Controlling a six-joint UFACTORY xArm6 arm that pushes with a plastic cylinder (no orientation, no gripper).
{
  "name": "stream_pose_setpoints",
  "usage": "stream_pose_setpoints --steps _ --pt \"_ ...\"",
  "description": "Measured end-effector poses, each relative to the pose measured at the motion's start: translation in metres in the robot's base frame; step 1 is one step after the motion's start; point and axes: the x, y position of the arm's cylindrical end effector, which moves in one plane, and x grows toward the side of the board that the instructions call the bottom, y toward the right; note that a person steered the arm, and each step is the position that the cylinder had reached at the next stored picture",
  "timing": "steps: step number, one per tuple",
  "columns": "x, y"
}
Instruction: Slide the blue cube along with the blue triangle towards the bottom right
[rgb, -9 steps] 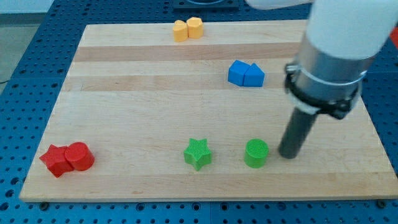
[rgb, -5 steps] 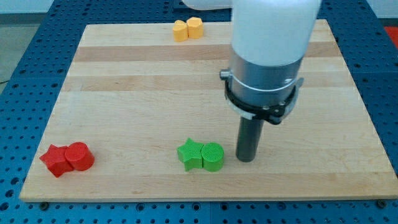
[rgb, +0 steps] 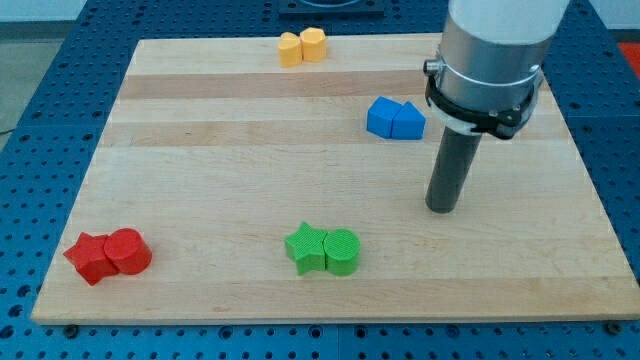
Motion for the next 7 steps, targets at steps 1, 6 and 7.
stream_pose_setpoints --steps 1,6,7 --pt "-0.015 -0.003" --pt "-0.046 -0.178" --pt "-0.048 -0.178"
